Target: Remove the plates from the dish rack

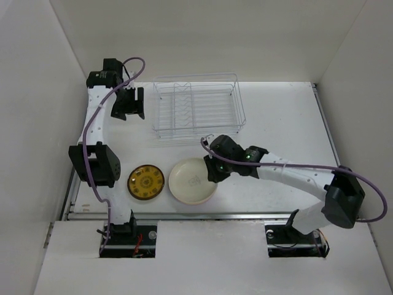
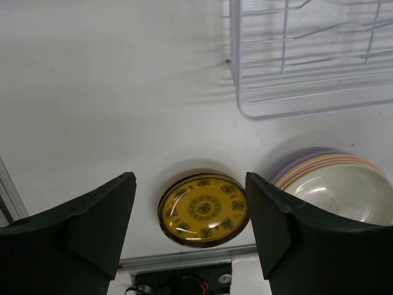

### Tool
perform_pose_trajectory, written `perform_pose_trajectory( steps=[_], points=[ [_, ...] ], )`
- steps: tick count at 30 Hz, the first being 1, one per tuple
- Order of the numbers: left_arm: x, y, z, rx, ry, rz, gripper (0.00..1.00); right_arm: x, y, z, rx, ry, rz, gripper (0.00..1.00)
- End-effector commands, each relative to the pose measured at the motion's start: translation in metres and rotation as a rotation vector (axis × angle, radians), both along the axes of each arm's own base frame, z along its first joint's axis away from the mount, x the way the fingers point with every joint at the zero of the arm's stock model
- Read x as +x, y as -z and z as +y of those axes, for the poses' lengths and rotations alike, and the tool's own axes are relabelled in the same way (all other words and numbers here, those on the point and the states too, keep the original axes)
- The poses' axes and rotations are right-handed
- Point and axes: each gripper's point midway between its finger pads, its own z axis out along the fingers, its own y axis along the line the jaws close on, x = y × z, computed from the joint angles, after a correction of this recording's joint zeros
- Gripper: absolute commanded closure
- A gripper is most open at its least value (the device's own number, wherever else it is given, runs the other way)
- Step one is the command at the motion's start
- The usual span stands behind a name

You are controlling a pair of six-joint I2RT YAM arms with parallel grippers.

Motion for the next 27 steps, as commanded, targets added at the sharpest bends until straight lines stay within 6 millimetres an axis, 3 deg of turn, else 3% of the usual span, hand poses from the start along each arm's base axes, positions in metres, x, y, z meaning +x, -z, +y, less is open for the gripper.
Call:
perform_pose_trajectory(
  steps=[1,3,4,7,13,17,27],
  points=[
    [-0.031,-0.008,0.013,0.020,0.000,0.019,0.31,0.017,-0.024,0.035,0.118,0.039,-0.098,0.78],
    [-0.036,-0.006,0.017,0.025,-0.002,0.021,0.31,0.010,-0.012,0.042,0.089,0.024,-0.070,0.80],
    [-0.041,-0.003,0.021,0.024,-0.014,0.034,0.31,0.011,0.007,0.040,0.039,0.029,-0.046,0.81],
    [-0.047,-0.002,0.033,0.023,-0.048,0.042,0.31,0.001,0.023,0.043,-0.014,0.048,-0.025,0.84],
    [-0.066,0.004,0.046,0.030,-0.088,0.054,0.31,-0.009,0.033,0.041,-0.045,0.087,-0.029,0.84],
    [-0.078,0.007,0.049,0.039,-0.102,0.058,0.31,-0.014,0.055,0.039,-0.114,0.087,-0.016,0.84],
    [-0.079,0.007,0.052,0.039,-0.111,0.058,0.31,-0.011,0.067,0.028,-0.176,0.138,-0.037,0.85]
  ],
)
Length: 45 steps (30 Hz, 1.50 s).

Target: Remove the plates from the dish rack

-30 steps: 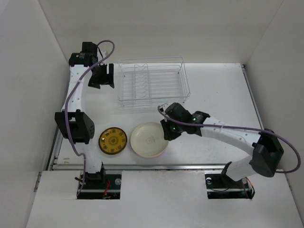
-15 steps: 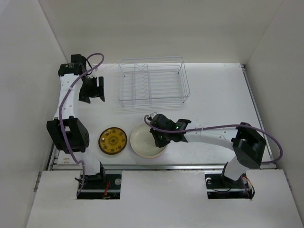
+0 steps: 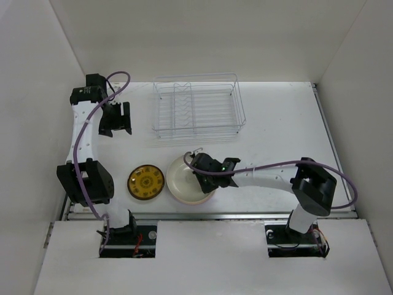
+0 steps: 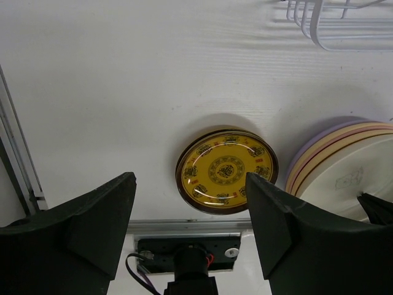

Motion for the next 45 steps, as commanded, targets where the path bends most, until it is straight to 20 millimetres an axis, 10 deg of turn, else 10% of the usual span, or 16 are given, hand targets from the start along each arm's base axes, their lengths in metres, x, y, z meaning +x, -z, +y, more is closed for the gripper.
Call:
perform_pose_trajectory(
  steps=[1,15,32,45],
  points=[
    [-0.006,-0.008,0.003,0.012,0.001,-0.024,0.31,0.000,-0.006,-0.004,-0.017,0.021,-0.039,0.85],
    [-0.008,-0.007,-0.001,-0.006,0.008,-0.017,0.31,0.037,-0.081,0.053,0.069,-0.026,-0.221,0.85],
    [-0.011,-0.002,-0.001,-0.005,0.016,0.000,0.31,0.044,-0.011,0.065,-0.061,-0.035,-0.167,0.85],
    [-0.011,-0.002,-0.001,-0.005,0.016,0.000,0.31,0.052,-0.053,0.061,-0.001,0.028,-0.233,0.85]
  ],
)
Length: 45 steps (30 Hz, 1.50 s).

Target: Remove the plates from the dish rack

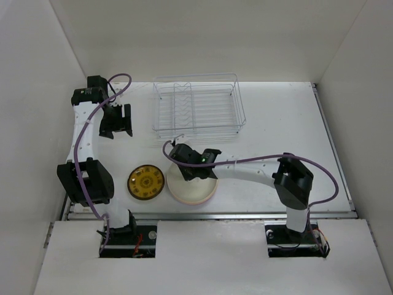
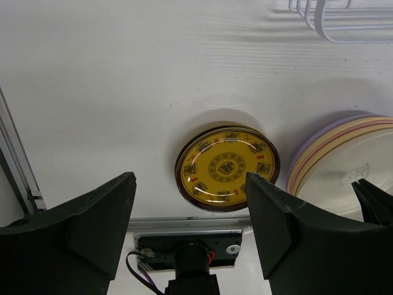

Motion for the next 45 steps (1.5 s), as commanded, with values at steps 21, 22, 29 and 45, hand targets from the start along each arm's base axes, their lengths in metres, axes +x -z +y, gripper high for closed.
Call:
perform_pose_trajectory(
  steps=[21,22,29,45],
  points=[
    [-0.009,-0.009,0.000,0.000,0.012,-0.014,0.31,-0.001,0.000,-0.001,-0.025,0.017,0.023,0.85],
    [-0.009,-0.009,0.000,0.000,0.012,-0.014,0.31,0.004,-0.013,-0.001,-0.015,0.031,-0.007,0.85],
    [-0.009,-0.024,0.006,0.039,-0.022,-0.077,0.31,0.059,-0.116,-0.073,0.044,0.355,-0.256,0.34],
    [-0.045,-0.039,0.119,0.370,-0.557,-0.183,0.17,0.015,-0.254,-0.409,-0.251,1.188,-0.836,0.00]
  ],
)
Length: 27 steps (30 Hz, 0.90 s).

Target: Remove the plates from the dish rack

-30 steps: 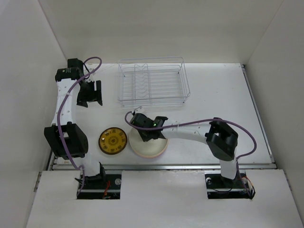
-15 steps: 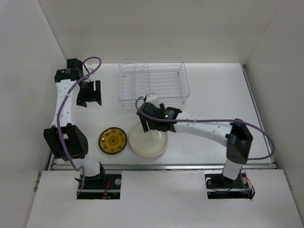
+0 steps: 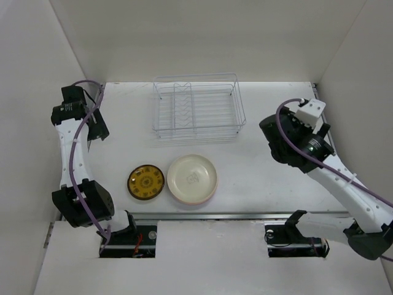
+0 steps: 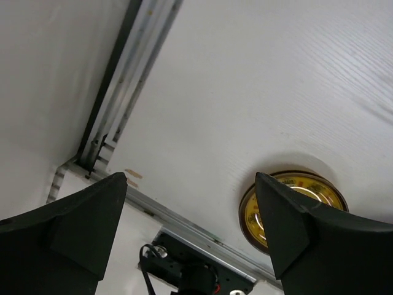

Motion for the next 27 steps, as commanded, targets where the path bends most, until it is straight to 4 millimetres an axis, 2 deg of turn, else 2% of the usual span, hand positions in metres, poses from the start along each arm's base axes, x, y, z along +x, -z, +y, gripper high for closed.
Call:
perform_pose_trajectory(
  steps=[1,2,6,9,15,27],
  points=[
    [-0.010,-0.023,0.021,0.115,-0.127,-0.078,0.17,-0.026,-0.023,-0.038,-0.115,0.126,-0.067,0.00],
    [-0.013,-0.027,0.022,0.123,-0.145,-0.094,0.15,-0.033,-0.031,-0.046,-0.100,0.140,-0.102,0.00],
    [-0.013,-0.035,0.022,0.127,-0.154,-0.132,0.14,-0.045,-0.040,-0.055,-0.019,0.139,-0.174,0.00],
    [-0.014,-0.037,0.020,0.120,-0.149,-0.144,0.14,-0.049,-0.036,-0.057,0.004,0.134,-0.189,0.00],
    [-0.015,-0.036,0.017,0.112,-0.143,-0.146,0.14,-0.044,-0.035,-0.051,0.032,0.110,-0.182,0.00],
    [-0.020,-0.032,0.015,0.109,-0.123,-0.132,0.14,-0.022,-0.039,-0.030,0.019,0.092,-0.143,0.00]
  ],
)
